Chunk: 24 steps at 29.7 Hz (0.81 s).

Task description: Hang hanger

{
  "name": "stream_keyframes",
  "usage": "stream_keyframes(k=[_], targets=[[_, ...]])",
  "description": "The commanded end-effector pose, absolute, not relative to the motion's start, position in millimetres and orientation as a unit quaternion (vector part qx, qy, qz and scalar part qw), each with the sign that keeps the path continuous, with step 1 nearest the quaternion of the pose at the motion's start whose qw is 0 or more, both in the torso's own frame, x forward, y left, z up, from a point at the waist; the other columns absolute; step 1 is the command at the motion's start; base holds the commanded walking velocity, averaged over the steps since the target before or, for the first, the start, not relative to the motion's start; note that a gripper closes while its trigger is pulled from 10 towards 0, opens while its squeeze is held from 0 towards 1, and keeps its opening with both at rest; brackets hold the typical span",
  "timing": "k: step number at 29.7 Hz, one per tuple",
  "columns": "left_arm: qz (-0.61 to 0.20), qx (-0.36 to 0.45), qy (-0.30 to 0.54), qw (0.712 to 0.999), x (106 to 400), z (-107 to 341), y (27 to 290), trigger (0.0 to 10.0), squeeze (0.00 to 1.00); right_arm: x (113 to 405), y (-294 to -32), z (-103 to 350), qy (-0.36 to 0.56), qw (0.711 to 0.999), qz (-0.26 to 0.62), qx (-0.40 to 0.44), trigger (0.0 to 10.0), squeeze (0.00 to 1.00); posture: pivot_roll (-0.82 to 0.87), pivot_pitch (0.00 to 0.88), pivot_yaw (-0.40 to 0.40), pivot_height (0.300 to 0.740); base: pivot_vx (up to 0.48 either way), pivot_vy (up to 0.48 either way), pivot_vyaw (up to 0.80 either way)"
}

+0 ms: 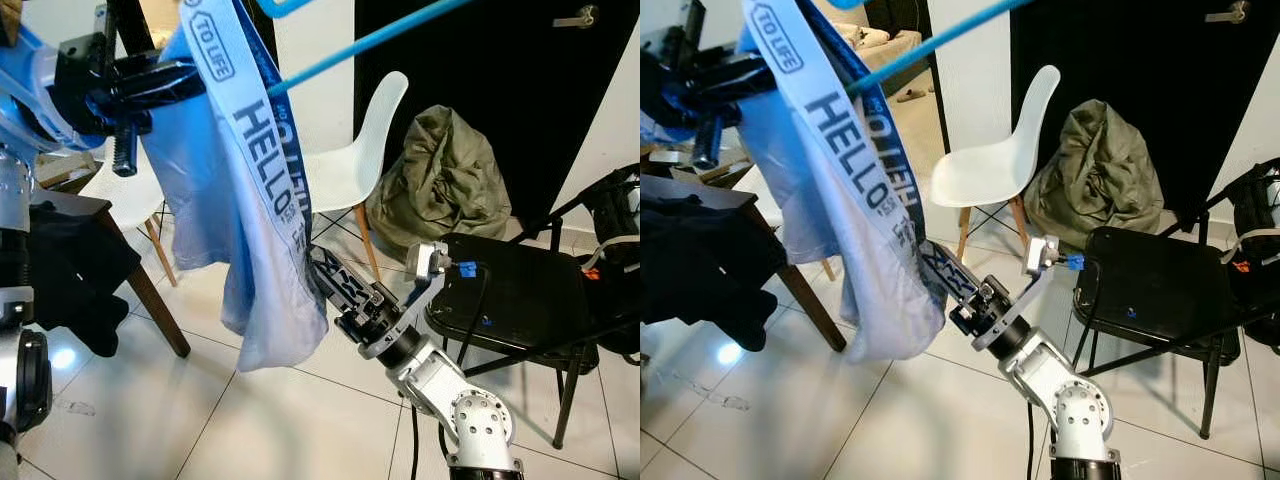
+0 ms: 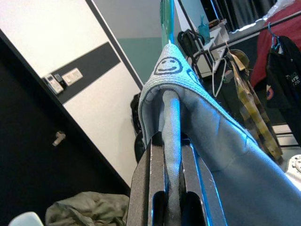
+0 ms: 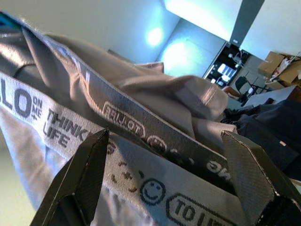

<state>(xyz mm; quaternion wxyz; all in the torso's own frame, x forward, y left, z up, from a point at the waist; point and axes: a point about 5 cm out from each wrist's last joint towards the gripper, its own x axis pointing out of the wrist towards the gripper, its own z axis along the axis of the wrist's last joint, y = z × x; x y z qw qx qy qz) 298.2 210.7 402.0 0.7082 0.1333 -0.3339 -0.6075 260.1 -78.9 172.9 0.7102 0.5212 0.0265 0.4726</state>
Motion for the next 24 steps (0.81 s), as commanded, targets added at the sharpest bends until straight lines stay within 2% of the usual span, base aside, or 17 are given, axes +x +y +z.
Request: stream_keyframes(k=[1,11,24], targets=[[-0.597,0.14,-0.345,0.71,295,408,220,0.0,0.0,234,-72,139,0.087,0.694,0.443,0.561,10.0,0.0,-0.03,0.039,0.083,0.74,0.0,0.0,0.0],[-0.597,0.139,-0.35,0.709,295,410,222,0.0,0.0,226,-71,135,0.109,0.691,0.443,0.561,10.0,0.0,-0.03,0.034,0.083,0.74,0.0,0.0,0.0],[-0.603,0.127,-0.351,0.705,298,406,219,0.0,0.0,229,-70,149,0.065,0.678,0.456,0.572,10.0,0.0,-0.04,0.028,0.092,0.74,0.0,0.0,0.0]])
